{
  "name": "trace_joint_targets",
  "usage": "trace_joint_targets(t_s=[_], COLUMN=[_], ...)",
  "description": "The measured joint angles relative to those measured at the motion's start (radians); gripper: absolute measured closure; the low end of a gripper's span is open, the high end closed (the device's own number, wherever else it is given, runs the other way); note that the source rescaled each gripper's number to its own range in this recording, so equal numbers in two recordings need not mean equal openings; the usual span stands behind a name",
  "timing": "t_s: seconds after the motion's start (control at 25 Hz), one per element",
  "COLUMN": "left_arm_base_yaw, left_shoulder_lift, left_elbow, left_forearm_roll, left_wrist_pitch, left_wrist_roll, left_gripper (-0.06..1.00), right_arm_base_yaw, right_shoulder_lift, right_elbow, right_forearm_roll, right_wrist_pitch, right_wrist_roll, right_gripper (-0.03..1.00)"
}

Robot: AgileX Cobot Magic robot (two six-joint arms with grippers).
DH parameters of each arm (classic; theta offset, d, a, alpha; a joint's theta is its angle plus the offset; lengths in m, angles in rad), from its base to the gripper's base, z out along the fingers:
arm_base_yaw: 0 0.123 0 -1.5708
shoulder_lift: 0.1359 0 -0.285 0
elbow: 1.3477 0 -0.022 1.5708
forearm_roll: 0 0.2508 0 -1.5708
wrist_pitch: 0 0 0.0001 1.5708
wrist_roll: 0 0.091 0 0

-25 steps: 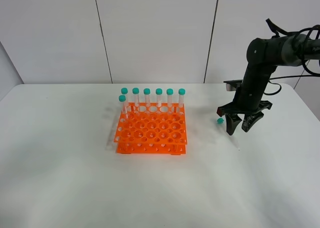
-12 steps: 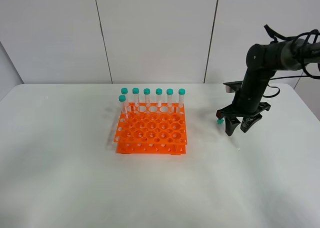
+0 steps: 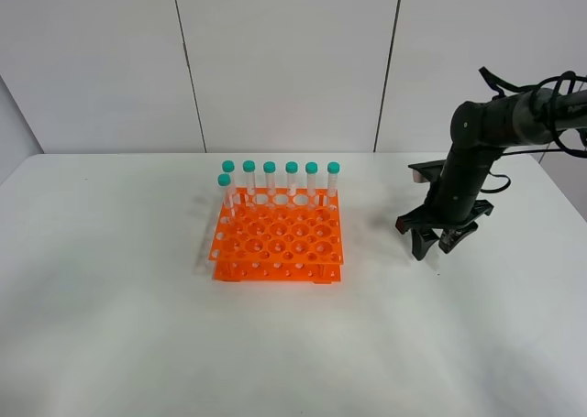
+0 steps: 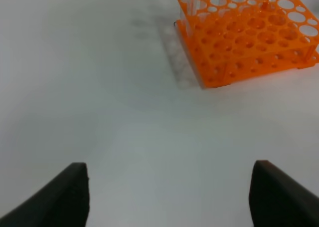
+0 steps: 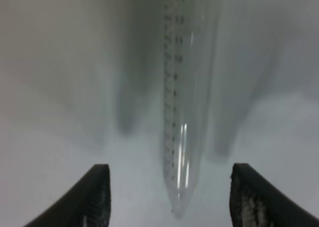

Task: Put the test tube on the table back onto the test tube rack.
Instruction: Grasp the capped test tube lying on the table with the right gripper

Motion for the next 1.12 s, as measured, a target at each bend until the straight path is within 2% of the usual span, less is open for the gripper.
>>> trace_joint_targets(t_s=[0.68,1.12], left_arm_base_yaw=[0.000,0.000], left_shoulder_lift=[0.000,0.000], left_elbow=[0.000,0.000], left_forearm_roll=[0.000,0.000], left_wrist_pitch=[0.000,0.000], left_wrist_roll=[-0.001,-0.001], left_gripper=[-0.06,-0.06], right_arm_base_yaw=[0.000,0.000], right_shoulder_lift=[0.000,0.000], right_elbow=[0.000,0.000], right_forearm_roll=[0.000,0.000], right_wrist_pitch=[-0.032,-0.051], right_wrist_roll=[-0.018,0.023], right_gripper=[0.43,0.43])
